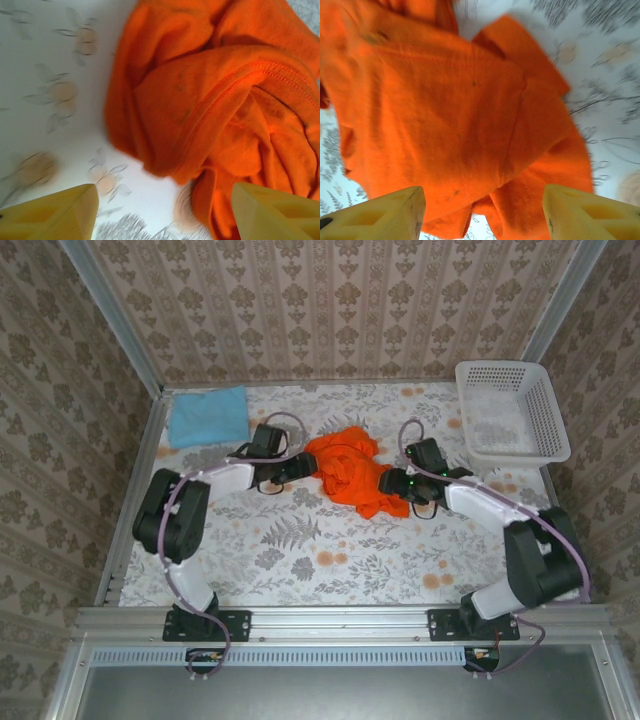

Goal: Fold and stack the t-shirts

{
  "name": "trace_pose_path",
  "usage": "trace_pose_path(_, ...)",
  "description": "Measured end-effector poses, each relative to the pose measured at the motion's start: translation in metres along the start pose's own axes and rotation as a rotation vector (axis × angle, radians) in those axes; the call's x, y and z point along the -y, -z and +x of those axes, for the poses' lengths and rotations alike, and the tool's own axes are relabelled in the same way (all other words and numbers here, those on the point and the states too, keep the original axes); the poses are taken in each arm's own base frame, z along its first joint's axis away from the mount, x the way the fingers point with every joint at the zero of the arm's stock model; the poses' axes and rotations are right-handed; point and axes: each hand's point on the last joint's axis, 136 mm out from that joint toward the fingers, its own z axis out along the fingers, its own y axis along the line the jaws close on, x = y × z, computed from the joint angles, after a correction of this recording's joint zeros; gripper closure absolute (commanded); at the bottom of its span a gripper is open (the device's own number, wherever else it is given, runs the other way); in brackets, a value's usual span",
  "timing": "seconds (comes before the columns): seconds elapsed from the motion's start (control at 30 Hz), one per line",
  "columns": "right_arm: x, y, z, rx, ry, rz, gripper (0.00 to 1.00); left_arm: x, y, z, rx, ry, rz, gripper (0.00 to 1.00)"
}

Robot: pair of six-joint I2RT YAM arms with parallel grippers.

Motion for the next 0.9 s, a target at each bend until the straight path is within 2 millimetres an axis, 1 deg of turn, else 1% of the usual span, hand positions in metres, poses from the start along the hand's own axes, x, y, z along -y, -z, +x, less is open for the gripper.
trace_pose_path(0.03,-0.003,-0.007,0.002,-0.021,0.006,-0.001,0.38,0.003,-0.007,0.000,-0.017,-0.002,0.010,0.34)
trace_pose_path(0.1,-0.017,-0.017,0.001,-0.047,0.031,-0.013,0.41,0.010,-0.020,0.000,-0.045,-0.005,0.028,0.45)
trace_pose_path(0.13,-0.025,-0.019,-0.001,-0.050,0.043,-0.023,0.44,0.012,-0.023,0.000,-0.054,-0.005,0.034,0.50)
trace_pose_path(0.17,-0.035,-0.022,-0.006,-0.050,0.058,-0.038,0.50,0.014,-0.028,0.001,-0.065,-0.008,0.038,0.57)
trace_pose_path(0.23,-0.050,-0.026,-0.014,-0.042,0.081,-0.060,0.65,0.014,-0.034,0.001,-0.081,-0.010,0.041,0.71)
trace_pose_path(0.27,-0.055,-0.028,-0.016,-0.040,0.088,-0.067,0.79,0.013,-0.035,0.001,-0.086,-0.012,0.037,0.79)
trace_pose_path(0.3,-0.058,-0.029,-0.017,-0.039,0.094,-0.070,0.89,0.012,-0.037,0.001,-0.089,-0.014,0.034,0.86)
trace_pose_path(0.33,-0.060,-0.031,-0.017,-0.041,0.100,-0.071,0.96,0.011,-0.037,0.002,-0.095,-0.020,0.030,0.93)
trace_pose_path(0.37,-0.061,-0.032,-0.017,-0.045,0.102,-0.069,1.00,0.009,-0.037,0.003,-0.099,-0.027,0.020,1.00)
trace_pose_path(0.47,-0.058,-0.032,-0.016,-0.049,0.102,-0.055,1.00,0.007,-0.033,0.001,-0.097,-0.054,-0.003,1.00)
trace_pose_path(0.53,-0.057,-0.028,-0.017,-0.034,0.103,-0.050,1.00,0.008,-0.026,-0.002,-0.085,-0.075,-0.018,1.00)
trace_pose_path(0.63,-0.057,-0.008,-0.020,0.011,0.108,-0.056,1.00,0.020,-0.003,-0.015,-0.024,-0.124,-0.019,1.00)
trace_pose_path(0.73,-0.064,0.026,-0.032,0.100,0.115,-0.090,1.00,0.041,0.037,-0.031,0.085,-0.181,0.008,1.00)
trace_pose_path(0.8,-0.070,0.056,-0.043,0.182,0.118,-0.123,1.00,0.059,0.070,-0.043,0.184,-0.222,0.039,1.00)
trace_pose_path(0.9,-0.078,0.104,-0.056,0.321,0.123,-0.184,1.00,0.081,0.116,-0.054,0.326,-0.276,0.077,1.00)
